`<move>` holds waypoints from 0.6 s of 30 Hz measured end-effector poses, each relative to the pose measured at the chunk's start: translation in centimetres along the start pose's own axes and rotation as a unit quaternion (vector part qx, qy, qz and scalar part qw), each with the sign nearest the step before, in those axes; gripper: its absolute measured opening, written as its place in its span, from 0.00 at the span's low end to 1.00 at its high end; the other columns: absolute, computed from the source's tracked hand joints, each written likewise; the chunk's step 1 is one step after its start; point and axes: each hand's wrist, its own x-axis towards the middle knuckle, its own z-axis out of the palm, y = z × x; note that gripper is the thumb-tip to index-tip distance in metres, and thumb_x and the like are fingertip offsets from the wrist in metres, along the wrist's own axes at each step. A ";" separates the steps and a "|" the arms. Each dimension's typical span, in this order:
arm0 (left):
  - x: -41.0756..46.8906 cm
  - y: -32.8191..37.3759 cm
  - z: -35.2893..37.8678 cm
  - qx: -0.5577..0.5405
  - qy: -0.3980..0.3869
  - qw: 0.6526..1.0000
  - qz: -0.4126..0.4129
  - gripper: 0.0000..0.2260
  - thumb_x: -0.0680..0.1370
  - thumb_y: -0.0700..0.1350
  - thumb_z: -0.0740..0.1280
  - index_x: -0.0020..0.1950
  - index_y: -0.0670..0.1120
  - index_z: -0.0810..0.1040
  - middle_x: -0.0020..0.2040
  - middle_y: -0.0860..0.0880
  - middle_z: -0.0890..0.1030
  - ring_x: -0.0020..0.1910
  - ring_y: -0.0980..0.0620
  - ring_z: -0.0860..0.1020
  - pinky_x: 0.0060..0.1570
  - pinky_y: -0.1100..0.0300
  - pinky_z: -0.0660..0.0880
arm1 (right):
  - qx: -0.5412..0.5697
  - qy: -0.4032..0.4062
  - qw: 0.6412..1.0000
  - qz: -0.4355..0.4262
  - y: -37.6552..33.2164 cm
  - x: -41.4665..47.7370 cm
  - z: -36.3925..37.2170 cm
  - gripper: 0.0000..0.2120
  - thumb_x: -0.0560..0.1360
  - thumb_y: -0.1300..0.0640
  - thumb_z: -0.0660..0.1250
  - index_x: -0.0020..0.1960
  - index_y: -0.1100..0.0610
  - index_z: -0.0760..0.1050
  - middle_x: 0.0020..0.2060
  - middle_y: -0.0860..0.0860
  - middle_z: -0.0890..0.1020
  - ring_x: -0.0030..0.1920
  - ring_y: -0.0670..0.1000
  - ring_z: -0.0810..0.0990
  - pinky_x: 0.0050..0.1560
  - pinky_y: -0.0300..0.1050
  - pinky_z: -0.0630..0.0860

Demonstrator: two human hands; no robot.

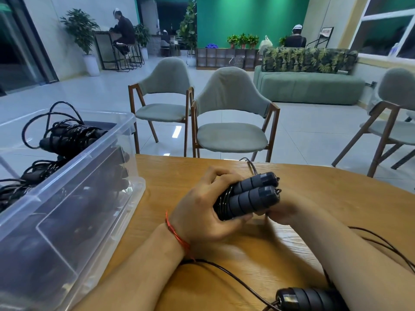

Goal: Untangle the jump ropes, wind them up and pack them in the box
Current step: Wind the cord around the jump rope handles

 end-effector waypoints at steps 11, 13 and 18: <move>1.1 -2.2 -0.4 -0.458 0.286 0.762 -0.357 0.15 0.84 0.56 0.63 0.65 0.48 0.77 0.54 0.38 0.84 0.36 0.49 0.77 0.29 0.58 0.72 | -0.462 0.049 0.838 -0.287 -0.1 0.1 2.5 0.11 0.86 0.45 0.64 0.67 0.38 0.76 0.47 0.35 0.81 0.45 0.40 0.78 0.45 0.37 0.74; 1.3 -2.4 -0.8 -0.508 0.321 0.710 -0.366 0.15 0.85 0.56 0.63 0.65 0.49 0.76 0.51 0.37 0.83 0.35 0.50 0.76 0.27 0.60 0.71 | -0.497 0.058 0.812 -0.300 -0.2 0.2 2.6 0.10 0.87 0.44 0.60 0.63 0.40 0.79 0.45 0.38 0.82 0.44 0.43 0.78 0.41 0.42 0.74; 1.4 -2.9 -0.9 -0.462 0.322 0.720 -0.405 0.17 0.84 0.59 0.64 0.63 0.48 0.78 0.47 0.40 0.84 0.35 0.49 0.78 0.29 0.59 0.72 | -0.583 0.071 0.761 -0.275 -0.7 0.0 2.4 0.17 0.87 0.40 0.52 0.45 0.46 0.70 0.33 0.43 0.73 0.33 0.46 0.71 0.33 0.43 0.62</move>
